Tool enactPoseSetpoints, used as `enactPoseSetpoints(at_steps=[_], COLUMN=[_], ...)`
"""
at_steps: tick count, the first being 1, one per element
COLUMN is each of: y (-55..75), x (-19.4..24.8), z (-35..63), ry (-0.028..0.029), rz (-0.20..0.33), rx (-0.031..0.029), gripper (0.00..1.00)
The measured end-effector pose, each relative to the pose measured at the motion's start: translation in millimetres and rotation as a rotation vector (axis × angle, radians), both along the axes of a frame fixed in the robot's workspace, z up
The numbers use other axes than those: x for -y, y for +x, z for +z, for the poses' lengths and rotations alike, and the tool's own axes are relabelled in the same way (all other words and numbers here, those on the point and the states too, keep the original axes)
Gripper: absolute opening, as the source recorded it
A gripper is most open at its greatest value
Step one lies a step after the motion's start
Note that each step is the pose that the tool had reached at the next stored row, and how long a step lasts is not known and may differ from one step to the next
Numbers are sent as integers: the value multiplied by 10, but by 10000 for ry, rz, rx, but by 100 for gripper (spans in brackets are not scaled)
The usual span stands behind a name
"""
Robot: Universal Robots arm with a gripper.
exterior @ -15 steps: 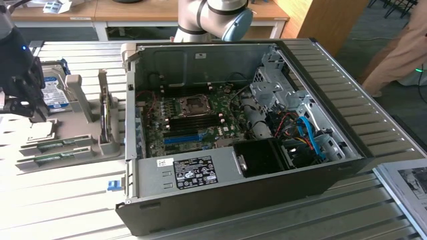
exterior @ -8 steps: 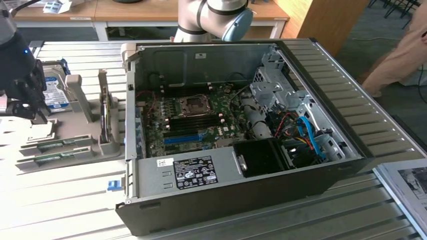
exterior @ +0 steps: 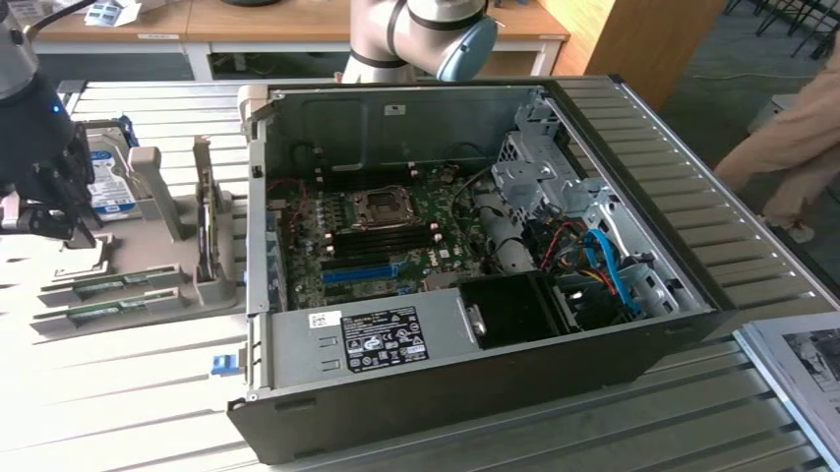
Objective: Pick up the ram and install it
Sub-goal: 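Pick up the ram and move it above insertion slot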
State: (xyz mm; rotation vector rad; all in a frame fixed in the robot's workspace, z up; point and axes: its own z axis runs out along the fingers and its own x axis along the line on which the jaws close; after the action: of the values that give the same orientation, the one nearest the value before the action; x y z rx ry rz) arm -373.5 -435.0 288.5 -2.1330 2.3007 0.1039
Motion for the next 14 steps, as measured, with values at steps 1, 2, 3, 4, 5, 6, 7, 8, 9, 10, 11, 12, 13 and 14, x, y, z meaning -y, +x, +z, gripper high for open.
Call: enactPoseSetpoints(at_steps=[1,2,3,4,5,6,7,8,9,10,11,12,13,14], y=[0,0,0,0,0,0,0,0,0,0,0,0,0,0], x=[0,0,0,0,0,0,0,0,0,0,0,0,0,0], z=[-9,-18,-27,-36,-45,-55,-64,-73,-82,-91,-100,-110,-119,-128], ry=[0,0,0,-1,0,0,-1,-1,0,0,-1,0,-1,0], rz=[0,0,0,0,0,0,0,0,0,0,0,0,0,0], rx=[0,0,0,0,0,0,0,0,0,0,-1,0,0,0], gripper=[29,29,29,29,29,29,29,29,29,29,29,29,29,29])
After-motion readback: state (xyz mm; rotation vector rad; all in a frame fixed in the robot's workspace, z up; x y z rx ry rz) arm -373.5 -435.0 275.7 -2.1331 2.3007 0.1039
